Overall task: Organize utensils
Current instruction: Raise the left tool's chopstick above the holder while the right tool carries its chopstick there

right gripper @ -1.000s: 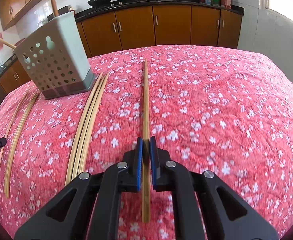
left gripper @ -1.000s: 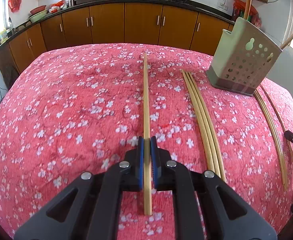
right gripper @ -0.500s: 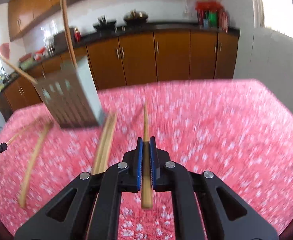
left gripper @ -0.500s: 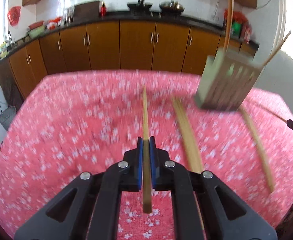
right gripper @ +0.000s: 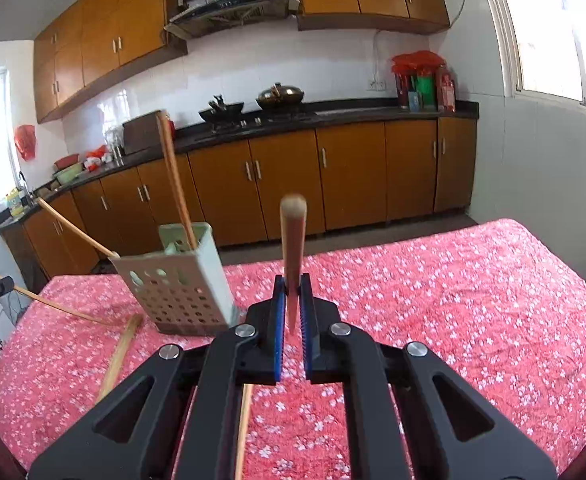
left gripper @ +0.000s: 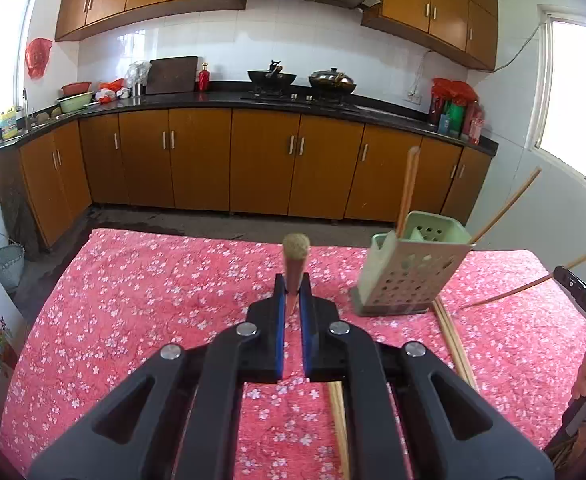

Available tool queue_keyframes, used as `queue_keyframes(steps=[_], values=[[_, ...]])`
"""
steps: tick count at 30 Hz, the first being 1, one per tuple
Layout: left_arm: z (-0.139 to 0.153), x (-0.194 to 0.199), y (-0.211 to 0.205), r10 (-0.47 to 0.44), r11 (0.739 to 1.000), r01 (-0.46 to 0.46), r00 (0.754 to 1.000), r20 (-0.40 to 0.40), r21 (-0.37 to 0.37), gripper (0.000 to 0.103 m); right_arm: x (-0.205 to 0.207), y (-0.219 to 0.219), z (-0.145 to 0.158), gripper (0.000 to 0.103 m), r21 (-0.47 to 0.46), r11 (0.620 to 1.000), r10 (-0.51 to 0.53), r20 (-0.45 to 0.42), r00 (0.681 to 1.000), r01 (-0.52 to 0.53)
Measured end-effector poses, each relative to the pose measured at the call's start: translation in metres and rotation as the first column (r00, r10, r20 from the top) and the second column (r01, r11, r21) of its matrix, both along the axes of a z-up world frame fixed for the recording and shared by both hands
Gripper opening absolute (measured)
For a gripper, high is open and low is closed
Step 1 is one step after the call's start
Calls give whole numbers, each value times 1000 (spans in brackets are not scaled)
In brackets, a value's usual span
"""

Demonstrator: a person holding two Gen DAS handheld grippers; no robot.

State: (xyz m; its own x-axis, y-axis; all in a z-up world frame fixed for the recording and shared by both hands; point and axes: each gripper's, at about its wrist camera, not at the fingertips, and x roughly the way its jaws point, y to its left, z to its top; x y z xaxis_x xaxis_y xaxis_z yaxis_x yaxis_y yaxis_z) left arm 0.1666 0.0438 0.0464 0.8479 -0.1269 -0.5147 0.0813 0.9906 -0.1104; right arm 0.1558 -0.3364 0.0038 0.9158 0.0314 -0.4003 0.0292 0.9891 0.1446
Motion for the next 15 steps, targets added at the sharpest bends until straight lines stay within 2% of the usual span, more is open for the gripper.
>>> queue_keyframes(steps=[4, 8, 12, 15], values=[[27, -10, -9, -50, 998, 51, 998, 42, -26, 8, -10, 4, 32, 8, 45, 997, 66, 65, 996, -69], [55, -20, -26, -112, 993, 115, 990, 88, -33, 8, -22, 17, 67, 8, 71, 986, 140, 151, 979, -152], [83, -32, -45, -170, 984, 174, 976, 139, -21, 8, -32, 35, 98, 8, 53, 977, 185, 250, 950, -204], [100, -32, -58, -187, 981, 195, 966, 177, -25, 8, -30, 48, 112, 8, 15, 981, 181, 307, 934, -195]])
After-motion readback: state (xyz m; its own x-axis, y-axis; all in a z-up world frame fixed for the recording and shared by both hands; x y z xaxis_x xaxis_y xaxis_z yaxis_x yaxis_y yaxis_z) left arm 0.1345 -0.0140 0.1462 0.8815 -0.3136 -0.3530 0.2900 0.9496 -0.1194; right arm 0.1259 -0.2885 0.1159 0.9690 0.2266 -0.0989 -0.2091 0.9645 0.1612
